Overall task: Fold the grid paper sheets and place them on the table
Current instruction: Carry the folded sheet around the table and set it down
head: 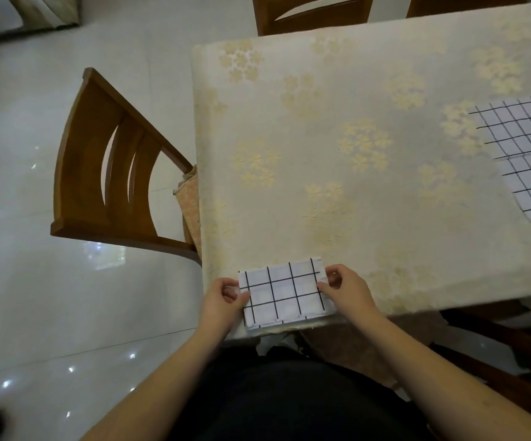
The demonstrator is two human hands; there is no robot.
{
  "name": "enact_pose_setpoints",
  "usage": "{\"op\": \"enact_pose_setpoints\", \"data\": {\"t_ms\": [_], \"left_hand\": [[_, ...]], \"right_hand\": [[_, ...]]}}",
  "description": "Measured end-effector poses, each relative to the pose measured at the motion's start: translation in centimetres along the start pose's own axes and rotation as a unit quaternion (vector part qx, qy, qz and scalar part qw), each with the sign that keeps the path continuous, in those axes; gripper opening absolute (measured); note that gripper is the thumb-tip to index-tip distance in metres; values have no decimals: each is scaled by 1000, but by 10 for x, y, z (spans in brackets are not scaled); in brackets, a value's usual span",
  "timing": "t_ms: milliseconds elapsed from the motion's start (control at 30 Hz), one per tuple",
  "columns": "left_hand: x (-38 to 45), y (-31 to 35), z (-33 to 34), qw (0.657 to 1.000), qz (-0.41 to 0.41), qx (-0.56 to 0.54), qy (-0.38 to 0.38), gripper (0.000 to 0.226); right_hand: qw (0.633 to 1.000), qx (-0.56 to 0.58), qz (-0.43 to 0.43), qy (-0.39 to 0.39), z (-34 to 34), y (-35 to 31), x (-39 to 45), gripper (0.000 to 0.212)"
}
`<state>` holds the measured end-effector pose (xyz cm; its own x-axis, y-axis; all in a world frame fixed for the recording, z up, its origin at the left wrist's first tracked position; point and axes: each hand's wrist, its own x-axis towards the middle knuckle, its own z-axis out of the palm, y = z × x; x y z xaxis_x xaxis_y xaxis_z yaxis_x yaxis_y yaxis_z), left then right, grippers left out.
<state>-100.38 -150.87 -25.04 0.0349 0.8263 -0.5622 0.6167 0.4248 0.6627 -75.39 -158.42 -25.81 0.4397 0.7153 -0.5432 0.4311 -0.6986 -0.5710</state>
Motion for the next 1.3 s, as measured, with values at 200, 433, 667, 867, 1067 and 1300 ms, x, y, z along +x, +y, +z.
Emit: {"op": "enact_pose_setpoints", "data": {"t_ms": [200, 433, 667, 867, 1067, 1300], "left_hand": [[-8, 4, 1, 944, 233, 224, 59, 40], [11, -8, 29, 791, 341, 500, -90, 76], [28, -11, 25, 762, 329, 540, -141, 88], [29, -18, 17, 762, 322, 546, -133, 100], [35, -22, 4, 762, 316, 545, -153, 110], [37, -21, 7, 761, 310, 549, -152, 112]], "right_hand": [[984, -86, -126, 96, 5, -5, -11, 44], [919, -284, -269, 47, 55, -31, 0, 58], [906, -351, -236, -7, 68, -14, 9, 70], [915, -343, -211, 6, 60, -5, 7, 76], [914, -346, -210, 19, 63, 1, 11, 82], [909, -353, -221, 26, 64, 2, 13, 85]]}}
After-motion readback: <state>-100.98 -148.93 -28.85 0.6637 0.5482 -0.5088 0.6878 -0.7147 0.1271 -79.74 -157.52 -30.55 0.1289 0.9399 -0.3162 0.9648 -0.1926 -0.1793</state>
